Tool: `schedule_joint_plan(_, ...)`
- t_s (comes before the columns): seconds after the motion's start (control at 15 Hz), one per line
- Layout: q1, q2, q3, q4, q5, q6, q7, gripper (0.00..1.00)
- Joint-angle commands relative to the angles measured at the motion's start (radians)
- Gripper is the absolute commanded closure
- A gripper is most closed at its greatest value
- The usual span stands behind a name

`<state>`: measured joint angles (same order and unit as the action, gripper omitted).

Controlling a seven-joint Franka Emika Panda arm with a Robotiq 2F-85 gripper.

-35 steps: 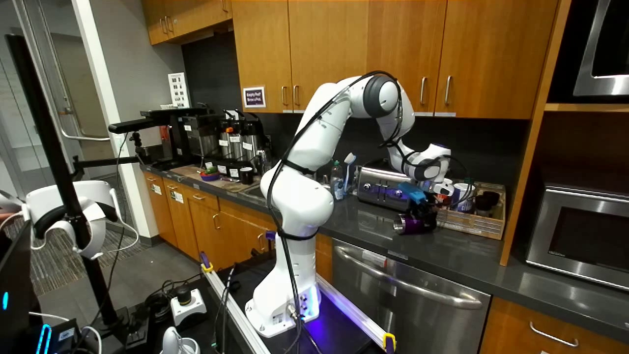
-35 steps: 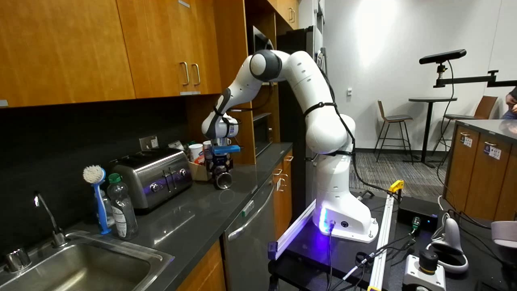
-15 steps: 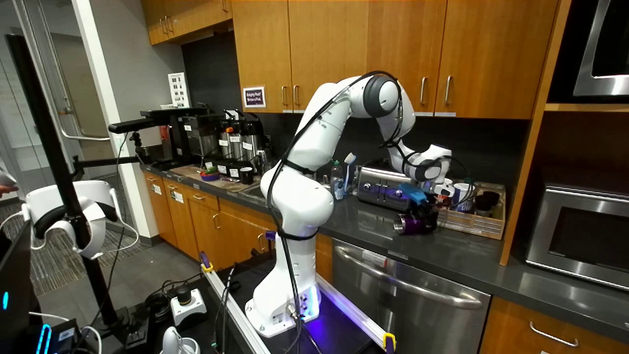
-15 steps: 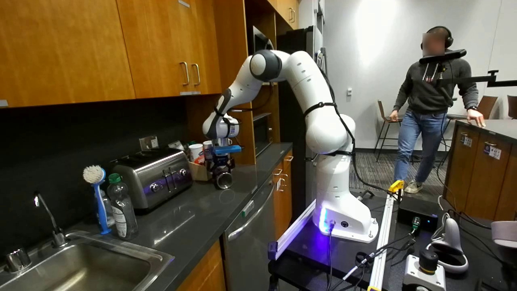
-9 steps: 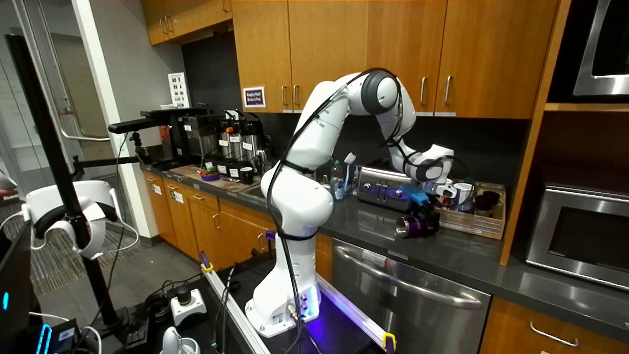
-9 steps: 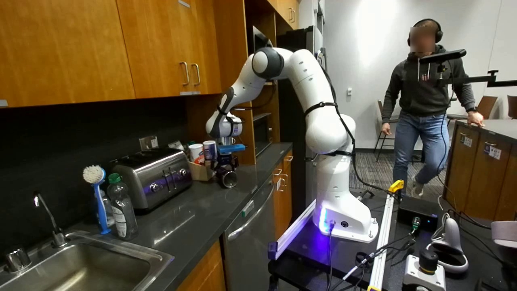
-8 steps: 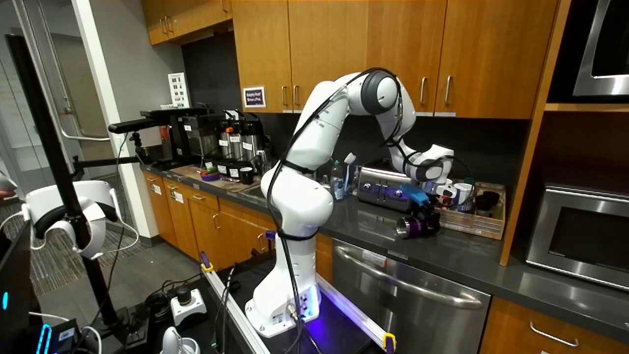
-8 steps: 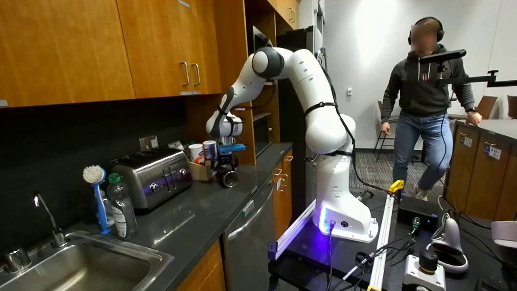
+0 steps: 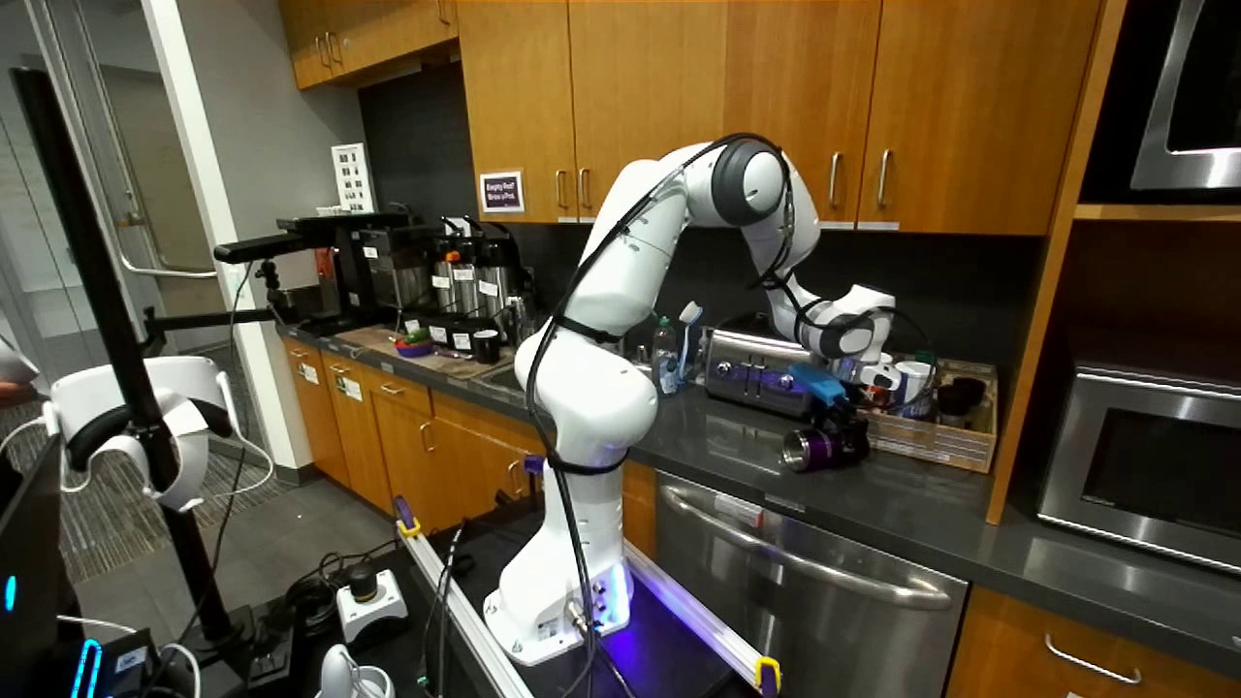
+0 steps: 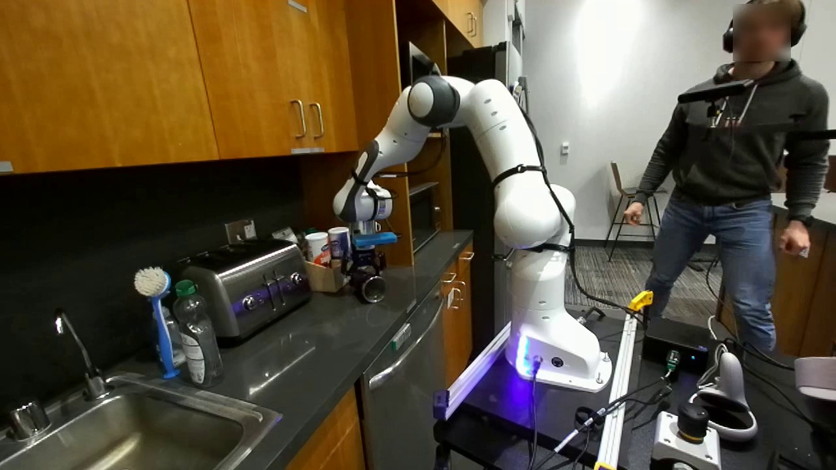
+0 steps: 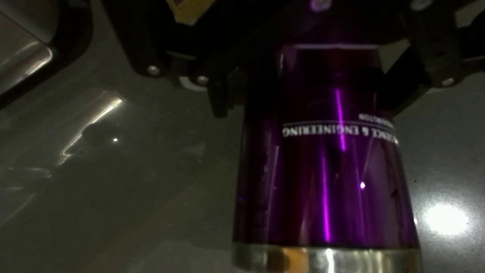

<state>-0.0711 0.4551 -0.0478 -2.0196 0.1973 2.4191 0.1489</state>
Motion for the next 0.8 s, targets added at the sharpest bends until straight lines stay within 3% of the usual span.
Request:
schedule_joint_plan(0.0, 0.000, 0.000, 0.000, 0.001, 0.000, -0.002, 0.000, 0.00)
schedule_joint_plan(0.07, 0.000, 0.013, 0.001, 0.023, -0.006, -0.042, 0.000, 0.25)
schedule_joint_plan(0.13, 0.003, 0.046, -0.001, 0.075, -0.016, -0.116, 0.011, 0.26)
schedule_joint_plan(0.27, 0.013, 0.127, -0.010, 0.203, -0.034, -0.297, 0.069, 0.39)
schedule_joint_plan(0.47, 0.008, 0.205, -0.006, 0.340, -0.029, -0.487, 0.088, 0.40)
schedule_joint_plan(0.73, -0.003, 0.248, -0.015, 0.431, -0.030, -0.613, 0.083, 0.40)
